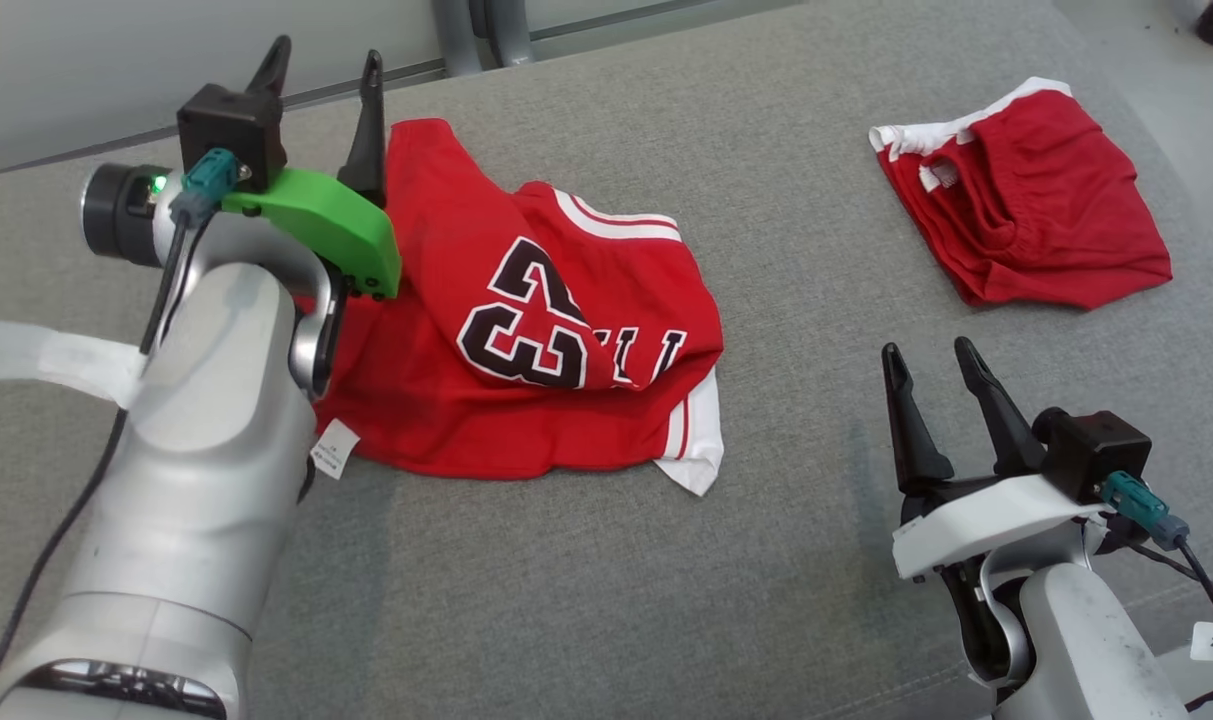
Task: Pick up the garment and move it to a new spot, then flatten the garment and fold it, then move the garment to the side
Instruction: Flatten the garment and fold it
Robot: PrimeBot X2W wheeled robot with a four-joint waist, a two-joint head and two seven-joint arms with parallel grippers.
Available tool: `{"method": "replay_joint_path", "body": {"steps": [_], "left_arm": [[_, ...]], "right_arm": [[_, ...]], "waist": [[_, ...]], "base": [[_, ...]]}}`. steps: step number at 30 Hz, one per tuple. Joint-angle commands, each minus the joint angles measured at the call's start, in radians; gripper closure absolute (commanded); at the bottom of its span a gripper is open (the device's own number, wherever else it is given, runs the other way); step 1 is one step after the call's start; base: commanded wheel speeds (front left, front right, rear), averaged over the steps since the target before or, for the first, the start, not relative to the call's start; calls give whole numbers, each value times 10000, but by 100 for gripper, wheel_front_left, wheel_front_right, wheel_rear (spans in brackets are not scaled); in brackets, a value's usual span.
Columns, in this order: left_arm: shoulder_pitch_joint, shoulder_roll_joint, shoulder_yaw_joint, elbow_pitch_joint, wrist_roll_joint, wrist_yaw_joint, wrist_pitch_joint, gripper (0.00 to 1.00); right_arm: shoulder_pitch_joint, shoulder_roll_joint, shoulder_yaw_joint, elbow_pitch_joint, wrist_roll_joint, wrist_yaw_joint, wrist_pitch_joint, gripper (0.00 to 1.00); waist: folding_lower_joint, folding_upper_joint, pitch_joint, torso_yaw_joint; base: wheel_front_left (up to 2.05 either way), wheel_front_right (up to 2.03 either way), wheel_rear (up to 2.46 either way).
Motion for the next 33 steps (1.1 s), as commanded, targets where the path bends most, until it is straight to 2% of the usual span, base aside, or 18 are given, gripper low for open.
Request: {"method": "replay_joint_path", "body": {"steps": [1,7,12,17,24,33], "left_arm": [[460,-99,156,-361,-49,-76,-30,0],[2357,-390,398,-2100,171,-240,-15,0],[4443,-571,710,-3415,156,-170,-18,0],[5795,-670,998,-4253,75,-75,-17,0],[7069,-722,1147,-5040,-3,-20,-19,0],[8114,-760,1388,-5659,-137,114,-17,0]], "right_arm": [[123,-20,-24,41,-16,1,-27,0],[491,-23,-257,187,-45,1,36,0],[842,-23,-388,323,-120,1,122,0],[1076,-25,-342,546,-61,1,251,0],[1174,-22,101,1137,7,1,474,0],[588,-28,914,2759,242,1,394,0]], "waist": [[0,41,-277,376],[0,41,-725,1092],[0,41,-1098,1535],[0,41,-1259,1778],[0,41,-1381,2073],[0,41,-1442,2710]], "base": [[0,0,0],[0,0,0],[0,0,0],[0,0,0],[0,0,0],[0,0,0]]}}
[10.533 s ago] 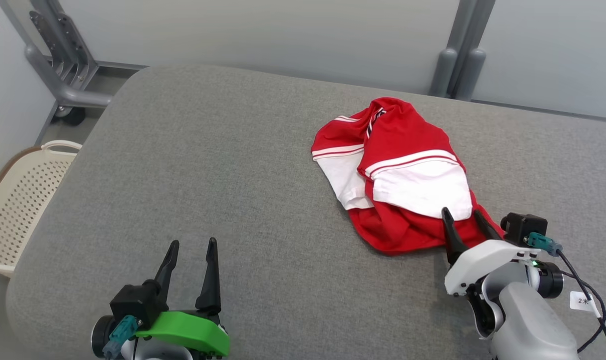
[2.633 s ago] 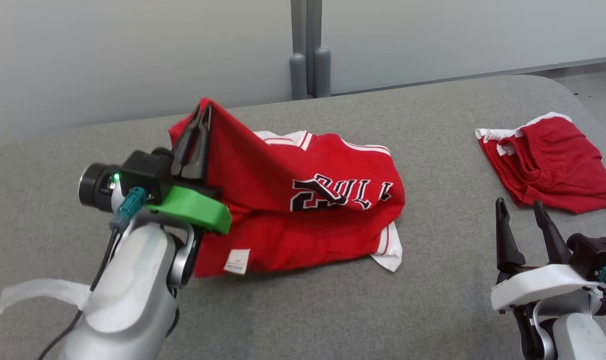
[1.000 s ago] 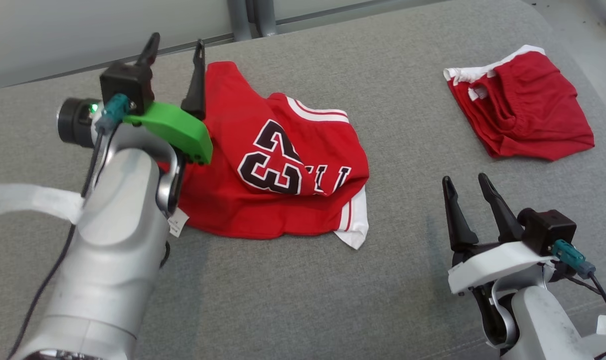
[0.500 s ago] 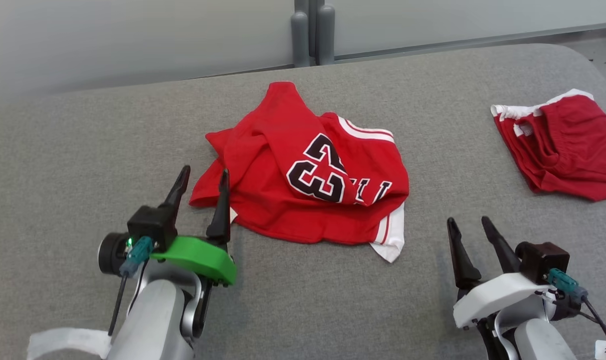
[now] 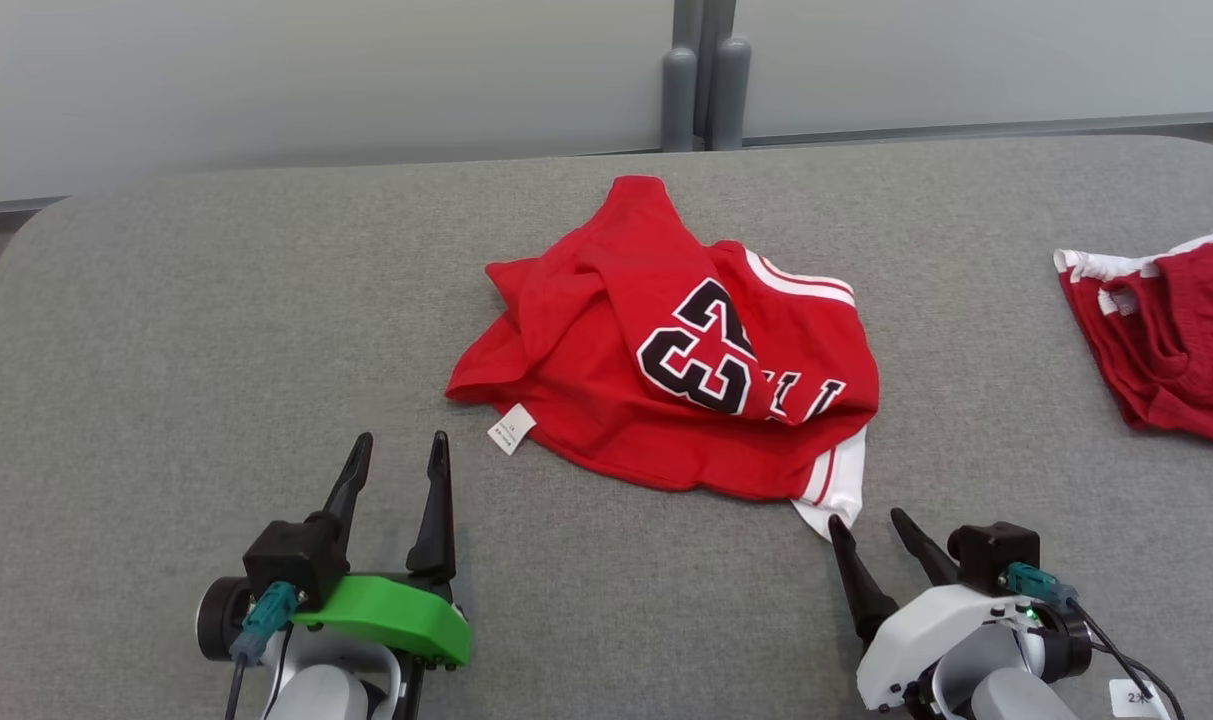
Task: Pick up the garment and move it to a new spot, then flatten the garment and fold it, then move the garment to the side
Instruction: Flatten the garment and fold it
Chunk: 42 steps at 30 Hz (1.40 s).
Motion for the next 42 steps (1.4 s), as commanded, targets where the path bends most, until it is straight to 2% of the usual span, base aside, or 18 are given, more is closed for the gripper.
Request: {"method": "replay_joint_path", "body": {"steps": [1,5,6,7,8,10,13,17,20,25,28,32,42], "left_arm": [[162,2,69,-84,-38,27,0,0],[289,-4,106,-172,-11,40,-2,0],[301,-5,103,-179,-2,43,-2,0],[311,-6,108,-185,3,43,-2,0],[319,-6,126,-194,3,45,0,0],[337,-8,147,-218,-7,45,0,0],[374,-11,173,-247,6,62,0,0],[450,-12,230,-303,22,107,0,0],[513,-11,278,-372,24,129,0,0],[641,-12,157,-387,-82,54,0,0],[654,-11,28,-338,-170,29,0,0],[676,-10,-171,-307,-263,78,0,0],[727,-7,-574,-127,-313,-30,0,0]], "right_arm": [[-199,-37,-1,208,18,1,-65,0],[-729,-37,-89,1183,-321,1,-191,0],[-845,-39,-184,1457,-495,1,-167,5],[-954,-39,-272,1713,-640,1,-158,31],[-1060,-36,-335,1943,-779,1,-140,52],[-1277,-31,-411,2324,-931,1,-181,67],[-1528,-45,-578,2800,-1165,-1,-282,98],[-1914,-51,-1333,2834,-1536,-4,-719,100],[-2018,-56,-2393,2290,-2551,-4,-912,100],[-1569,-31,-3888,-176,-5701,-4,-985,100],[-1115,-24,-4097,-1498,-6667,-4,-848,100],[-281,-25,-3592,-2046,-6431,-4,-197,100],[853,-42,-2231,-1425,-5462,-4,497,100]], "waist": [[0,41,-29,208],[0,41,-45,450],[0,41,-49,497],[0,41,-54,539],[0,41,-57,577],[0,41,-61,636],[0,41,-75,673],[0,41,-121,616],[0,41,-180,488],[0,41,-272,271],[0,41,-306,184],[0,41,-341,124],[0,41,-452,63]], "base": [[0,0,0],[0,0,0],[0,0,0],[0,0,0],[0,0,0],[0,0,0],[0,0,0],[0,0,0],[0,0,0],[0,0,0],[0,0,0],[0,0,0],[0,0,0]]}}
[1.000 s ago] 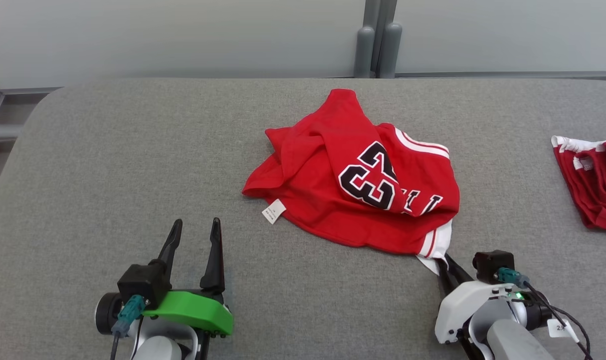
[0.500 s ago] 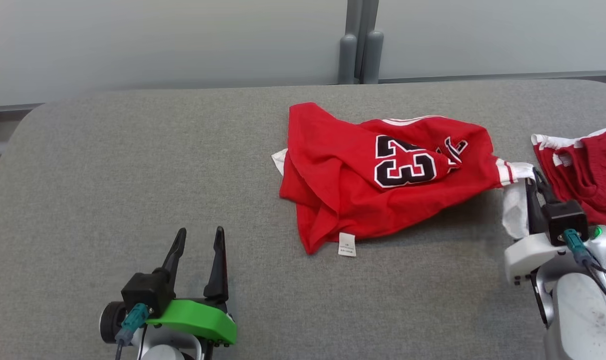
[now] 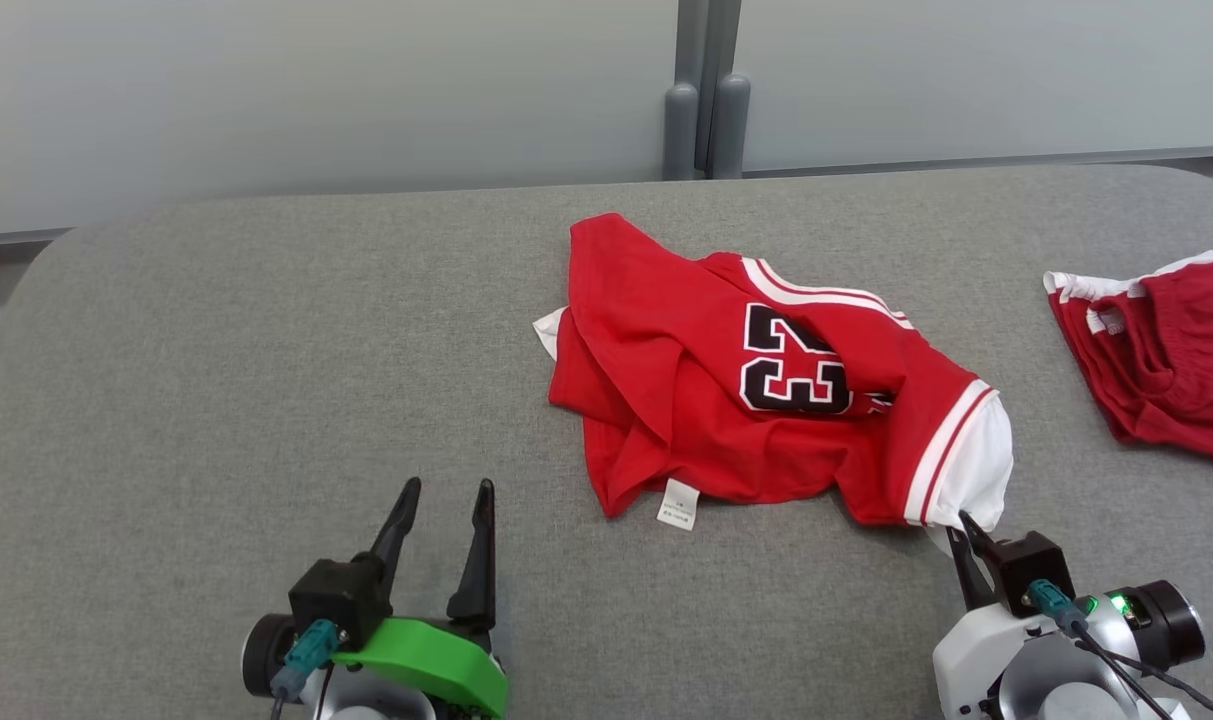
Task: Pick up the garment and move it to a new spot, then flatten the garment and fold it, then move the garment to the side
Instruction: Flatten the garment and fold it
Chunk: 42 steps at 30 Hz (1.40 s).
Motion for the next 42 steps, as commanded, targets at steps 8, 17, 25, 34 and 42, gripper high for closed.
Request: {"method": "replay_joint_path", "body": {"steps": [8,17,25,34,42], "left_arm": [[59,19,-986,544,-387,-288,-2,0],[-694,24,-1881,2034,-1158,-443,29,0],[-1837,27,-2328,3790,-1871,-498,19,0],[-2746,25,-2336,4993,-2416,-472,-16,97],[-2913,289,-2112,4894,-2042,-719,-12,100]], "right_arm": [[169,-43,139,-212,594,-10,-62,0],[367,-42,-123,-1502,1159,-10,-56,0],[126,-39,-246,-2556,1439,-10,10,0],[-30,-40,-295,-2807,1592,-8,-62,0],[-56,-39,-505,-2799,1648,-10,-129,0]], "waist": [[0,42,-314,-498],[0,42,-227,-1444],[0,42,325,-2220],[0,42,702,-2507],[0,42,678,-2176]], "base": [[0,0,0],[0,0,0],[0,0,0],[0,0,0],[0,0,0]]}}
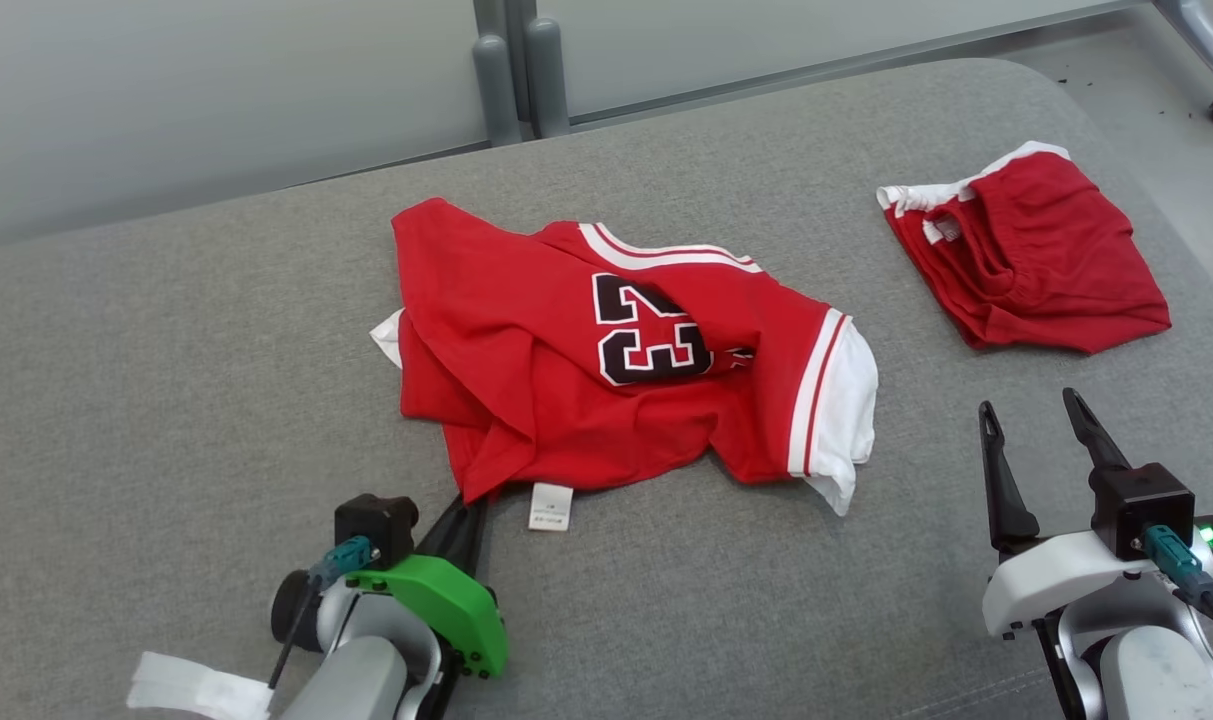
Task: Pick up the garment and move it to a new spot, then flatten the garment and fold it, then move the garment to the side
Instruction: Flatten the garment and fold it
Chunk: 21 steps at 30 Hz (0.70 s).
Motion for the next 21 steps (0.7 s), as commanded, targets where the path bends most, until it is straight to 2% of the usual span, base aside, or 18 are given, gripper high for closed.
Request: {"method": "replay_joint_path", "body": {"steps": [1,8,14,21], "left_arm": [[-56,233,81,-78,127,-52,-31,100],[502,1387,73,-933,467,-269,-19,100],[1193,2355,-251,-1520,235,-371,842,100],[1649,2703,-178,-1384,-505,-402,1622,100]], "right_arm": [[-64,-29,-20,4,92,-8,-58,0],[36,-29,-51,242,213,-8,-150,0],[58,-30,-66,500,263,-8,-206,0],[-26,-29,3,632,286,-8,-213,0]], "waist": [[0,41,-74,184],[0,41,-280,699],[0,41,-358,980],[0,41,-387,1038]], "base": [[0,0,0],[0,0,0],[0,0,0],[0,0,0]]}}
